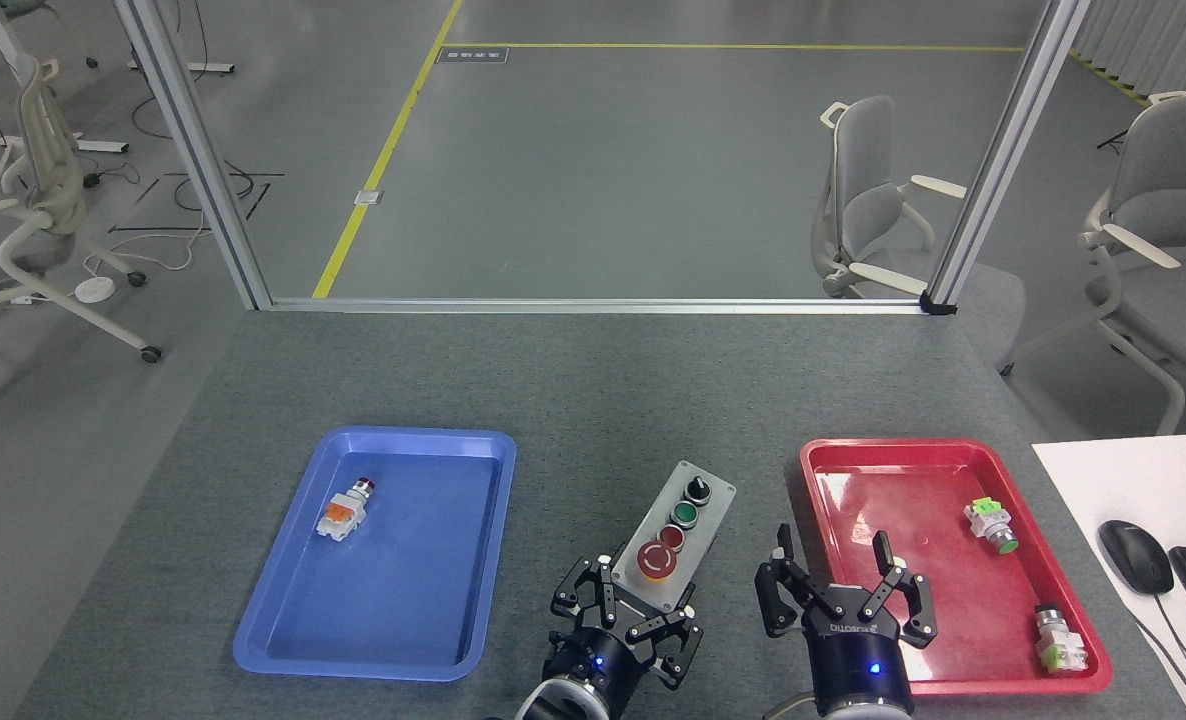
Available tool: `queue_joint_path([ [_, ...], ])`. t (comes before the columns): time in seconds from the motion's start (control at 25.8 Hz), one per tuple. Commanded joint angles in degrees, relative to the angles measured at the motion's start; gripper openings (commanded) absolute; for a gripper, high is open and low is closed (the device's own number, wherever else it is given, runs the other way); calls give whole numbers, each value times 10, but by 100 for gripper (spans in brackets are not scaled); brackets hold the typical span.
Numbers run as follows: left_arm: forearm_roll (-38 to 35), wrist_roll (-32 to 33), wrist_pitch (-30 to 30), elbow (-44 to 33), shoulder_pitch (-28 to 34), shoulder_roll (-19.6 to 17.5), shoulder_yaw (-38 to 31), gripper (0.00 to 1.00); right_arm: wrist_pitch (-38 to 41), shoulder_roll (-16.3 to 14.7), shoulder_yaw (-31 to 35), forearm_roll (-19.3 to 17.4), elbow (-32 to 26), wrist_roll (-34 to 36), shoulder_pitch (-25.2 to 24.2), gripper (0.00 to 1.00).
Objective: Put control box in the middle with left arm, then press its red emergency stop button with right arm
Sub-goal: 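Lift the control box with the left gripper and carry it toward the table middle, then lower the control box between the trays, open the left gripper and withdraw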
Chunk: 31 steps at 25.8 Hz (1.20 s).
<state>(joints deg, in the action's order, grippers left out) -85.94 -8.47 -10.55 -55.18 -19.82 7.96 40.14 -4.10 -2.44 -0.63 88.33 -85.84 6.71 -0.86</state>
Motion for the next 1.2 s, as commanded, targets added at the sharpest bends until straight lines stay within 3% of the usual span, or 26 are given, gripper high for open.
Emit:
queue_joint_path([
  [0.0, 2, 21, 0, 24, -16, 0, 21, 0, 0, -2, -1, 0, 1, 1, -1, 99],
  [0.43, 3, 29, 4, 55, -38, 0, 34, 1, -2, -1, -2, 0, 5, 1, 2, 99],
  [0.62, 3, 29, 0, 55, -38, 0, 34, 30, -2, 1, -2, 0, 5, 8, 1, 99],
  [0.7, 3, 29, -2, 55, -38, 0, 34, 51, -2, 1, -2, 0, 5, 8, 1, 98],
  [0.81, 4, 29, -8, 55, -38, 0, 33, 74, -3, 2, -3, 0, 6, 8, 0, 98],
  [0.89, 6, 28, -12, 53, -38, -1, 28, 96, -2, 2, -3, 0, 6, 8, 1, 98],
  [1.16, 6, 28, 1, 12, -30, -5, 29, 98, -1, 2, -4, 0, 6, 8, 1, 97],
])
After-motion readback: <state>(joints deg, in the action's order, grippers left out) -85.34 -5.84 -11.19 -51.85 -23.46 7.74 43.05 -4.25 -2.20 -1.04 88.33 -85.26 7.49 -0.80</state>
